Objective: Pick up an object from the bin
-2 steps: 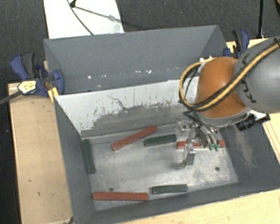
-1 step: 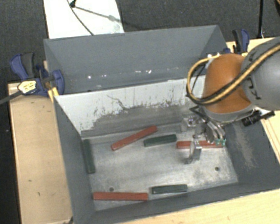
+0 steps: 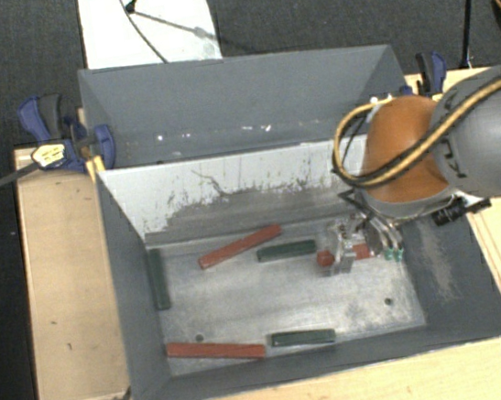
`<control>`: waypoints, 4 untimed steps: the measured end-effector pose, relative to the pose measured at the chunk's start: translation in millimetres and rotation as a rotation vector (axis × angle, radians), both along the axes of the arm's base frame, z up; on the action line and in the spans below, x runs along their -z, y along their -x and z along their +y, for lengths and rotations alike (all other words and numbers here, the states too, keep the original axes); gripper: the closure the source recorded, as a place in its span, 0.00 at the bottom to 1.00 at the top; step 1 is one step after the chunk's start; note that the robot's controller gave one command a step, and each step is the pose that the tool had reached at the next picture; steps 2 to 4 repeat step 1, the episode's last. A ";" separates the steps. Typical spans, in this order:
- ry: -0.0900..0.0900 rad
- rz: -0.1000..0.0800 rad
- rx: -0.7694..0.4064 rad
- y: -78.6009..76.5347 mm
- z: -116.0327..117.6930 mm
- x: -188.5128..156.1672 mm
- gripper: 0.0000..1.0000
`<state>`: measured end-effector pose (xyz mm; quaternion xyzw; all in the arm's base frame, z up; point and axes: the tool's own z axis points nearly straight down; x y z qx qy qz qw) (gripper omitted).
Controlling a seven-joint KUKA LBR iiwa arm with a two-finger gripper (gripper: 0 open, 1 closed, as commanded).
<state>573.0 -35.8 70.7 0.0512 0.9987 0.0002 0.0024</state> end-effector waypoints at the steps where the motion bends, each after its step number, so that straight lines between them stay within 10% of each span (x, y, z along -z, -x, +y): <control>1: 0.000 -0.006 0.046 7.7 -9.1 -131.9 1.00; 4: 0.000 -0.006 0.046 7.7 -9.1 -131.9 1.00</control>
Offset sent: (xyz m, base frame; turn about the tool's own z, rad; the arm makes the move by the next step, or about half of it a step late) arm -0.0099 -0.0090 0.1266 0.0477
